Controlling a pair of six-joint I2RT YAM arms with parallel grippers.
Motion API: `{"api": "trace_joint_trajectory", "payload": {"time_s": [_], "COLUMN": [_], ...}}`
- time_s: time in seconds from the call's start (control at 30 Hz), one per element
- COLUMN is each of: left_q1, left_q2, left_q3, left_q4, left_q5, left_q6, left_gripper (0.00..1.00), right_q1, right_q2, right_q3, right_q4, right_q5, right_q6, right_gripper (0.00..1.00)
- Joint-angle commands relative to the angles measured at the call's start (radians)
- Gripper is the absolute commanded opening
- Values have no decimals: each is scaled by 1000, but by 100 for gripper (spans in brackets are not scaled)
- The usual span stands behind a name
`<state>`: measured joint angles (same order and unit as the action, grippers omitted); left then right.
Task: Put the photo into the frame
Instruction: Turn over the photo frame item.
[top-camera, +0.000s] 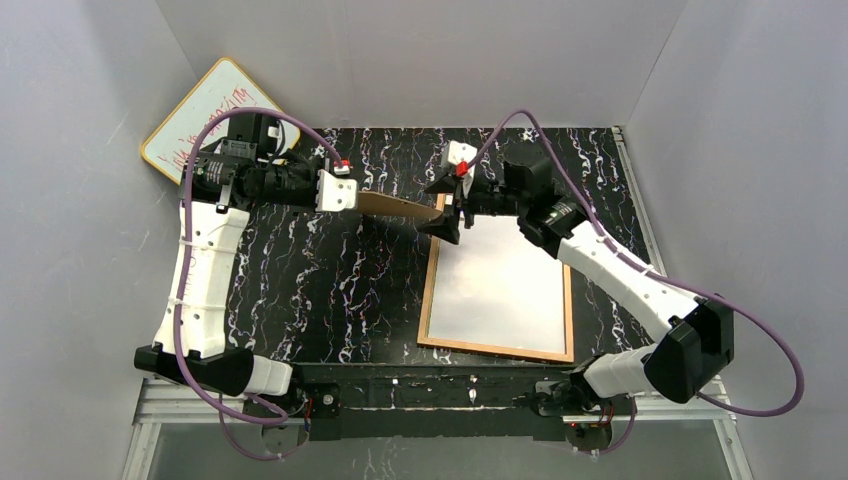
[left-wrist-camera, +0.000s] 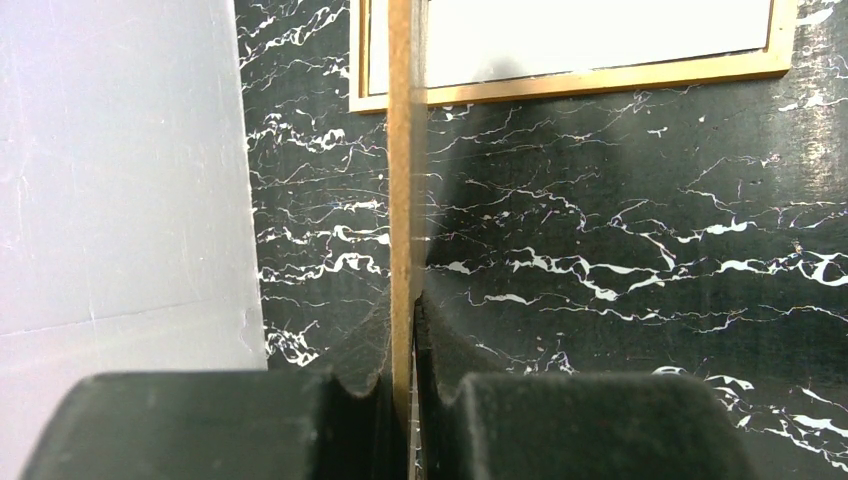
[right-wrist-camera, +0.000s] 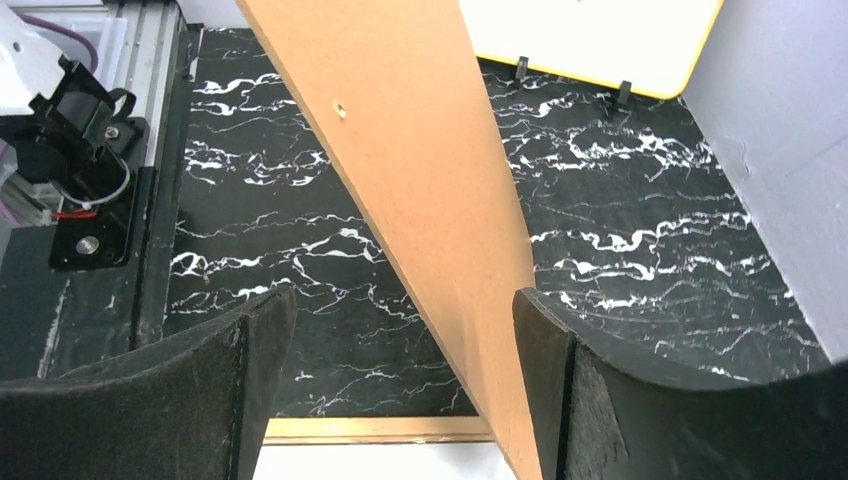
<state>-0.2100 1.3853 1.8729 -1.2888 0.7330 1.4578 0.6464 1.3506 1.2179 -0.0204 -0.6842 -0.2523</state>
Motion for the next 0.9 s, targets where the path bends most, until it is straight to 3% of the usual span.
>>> {"api": "trace_joint_trajectory", "payload": {"time_s": [0.0,0.27,0.43,0.5,0.53,0.6,0.7,0.73,0.87], "left_q1": [-6,-8,-7,-8,-8,-8,-7,-8,-8], "left_q2": [-9,-7,-2,-33,-58,-116,-136,-116,-72], "left_q3": [42,47,45,0,-41,-143,-182,-155,-95], "left_q4": [11,15,38,204,322,576,741,749,850], "left_q5": [47,41,25,21,8,-43,-100,-116,-250], "left_q6": [20,10,-4,-126,-211,-413,-587,-647,-828], "left_gripper": [0,0,0,0,14,59,91,97,98], "right_q1": [36,62,63,62,63,62,62,61,49], "right_q2": [25,95,124,127,128,130,125,117,86], "right_q3": [68,65,65,64,60,56,40,26,-30], "right_q4": [22,43,110,140,164,205,277,315,451], "right_q5": [-16,34,48,45,49,81,148,186,333], "right_q6": [-96,-145,-124,-96,-74,-11,77,110,260], "right_gripper": [87,71,40,26,18,4,1,1,1]}}
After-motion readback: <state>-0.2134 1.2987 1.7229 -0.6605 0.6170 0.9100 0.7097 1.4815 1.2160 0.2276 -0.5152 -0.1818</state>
